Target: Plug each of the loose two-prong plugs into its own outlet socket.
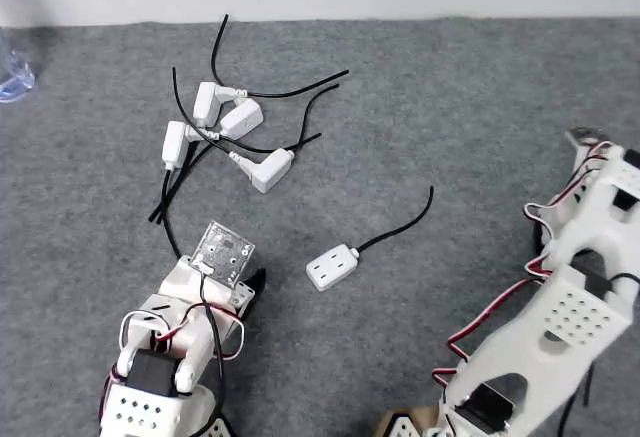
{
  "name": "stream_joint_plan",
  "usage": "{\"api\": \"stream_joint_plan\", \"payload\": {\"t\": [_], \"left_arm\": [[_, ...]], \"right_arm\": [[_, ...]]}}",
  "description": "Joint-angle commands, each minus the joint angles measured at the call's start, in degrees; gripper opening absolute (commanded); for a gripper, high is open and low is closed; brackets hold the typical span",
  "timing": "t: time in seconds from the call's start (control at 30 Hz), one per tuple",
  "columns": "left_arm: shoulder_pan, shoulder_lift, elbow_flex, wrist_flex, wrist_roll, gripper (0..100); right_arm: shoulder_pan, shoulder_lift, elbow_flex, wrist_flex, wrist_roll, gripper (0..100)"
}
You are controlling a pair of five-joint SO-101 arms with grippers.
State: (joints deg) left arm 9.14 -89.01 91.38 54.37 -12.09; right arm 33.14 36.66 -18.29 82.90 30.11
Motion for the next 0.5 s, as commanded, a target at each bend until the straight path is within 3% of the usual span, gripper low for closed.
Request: {"api": "stream_joint_plan", "payload": {"t": [0.0, 0.1, 0.3, 0.47], "left_arm": [[0.35, -0.70, -0.22, 0.09, -0.70, 21], [0.35, -0.70, -0.13, 0.09, -0.70, 21], [0.35, -0.70, -0.13, 0.09, -0.88, 21], [0.35, -0.70, -0.13, 0.09, -0.88, 21]], "right_arm": [[0.40, -1.89, -3.34, 3.56, 1.23, 6.5], [0.40, -1.80, -3.16, 5.93, 6.77, 10.4], [1.45, -1.98, -3.34, 8.92, 10.37, 22.4], [1.54, -2.33, -3.34, 11.65, 14.68, 24.1]]}}
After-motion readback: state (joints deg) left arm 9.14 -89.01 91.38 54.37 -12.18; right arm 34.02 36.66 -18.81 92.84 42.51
